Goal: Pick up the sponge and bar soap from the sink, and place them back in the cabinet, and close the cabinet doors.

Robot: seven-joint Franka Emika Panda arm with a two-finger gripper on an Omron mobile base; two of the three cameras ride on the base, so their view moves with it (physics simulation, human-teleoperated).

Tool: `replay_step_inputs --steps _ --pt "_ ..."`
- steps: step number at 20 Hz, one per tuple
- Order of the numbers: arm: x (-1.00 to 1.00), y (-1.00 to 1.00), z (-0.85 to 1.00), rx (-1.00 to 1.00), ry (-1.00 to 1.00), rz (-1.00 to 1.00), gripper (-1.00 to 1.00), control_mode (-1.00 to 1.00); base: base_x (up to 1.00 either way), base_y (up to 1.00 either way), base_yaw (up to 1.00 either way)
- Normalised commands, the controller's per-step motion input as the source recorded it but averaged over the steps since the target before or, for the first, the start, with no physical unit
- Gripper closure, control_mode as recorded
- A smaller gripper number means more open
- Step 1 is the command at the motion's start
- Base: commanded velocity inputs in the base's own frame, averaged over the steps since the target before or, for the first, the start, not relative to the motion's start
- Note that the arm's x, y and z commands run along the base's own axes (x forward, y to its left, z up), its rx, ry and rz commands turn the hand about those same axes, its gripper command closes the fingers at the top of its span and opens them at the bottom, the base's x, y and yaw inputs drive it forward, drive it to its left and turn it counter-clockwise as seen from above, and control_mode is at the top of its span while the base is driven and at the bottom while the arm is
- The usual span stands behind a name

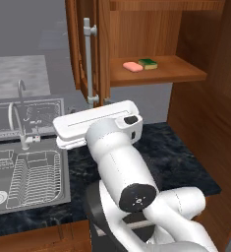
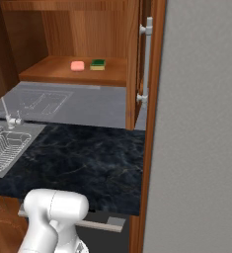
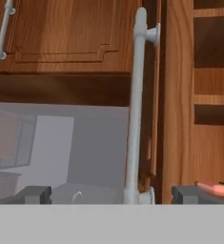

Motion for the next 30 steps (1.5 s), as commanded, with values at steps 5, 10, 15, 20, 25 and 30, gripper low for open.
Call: replay_step_inputs --steps 5,10,15,20,25,30 --pt "0.29 0.1 0.0 0.0 0.0 -0.03 -1.0 -1.0 0.0 0.0 0.0" --pt "0.28 0.05 0.0 0.0 0.0 -0.03 -1.0 -1.0 0.0 0.0 0.0" --pt "0.23 0.0 -0.01 0.01 0.0 -0.06 -1.0 -1.0 0.0 0.0 0.0" --pt "0.2 -0.04 0.0 0.04 0.0 -0.08 -1.0 -1.0 0.0 0.0 0.0" --pt "0.26 -0.18 0.0 0.05 0.0 -0.13 -1.0 -1.0 0.0 0.0 0.0" --pt "0.25 -0.41 -0.01 0.04 -0.02 -0.15 -1.0 -1.0 0.0 0.0 0.0"
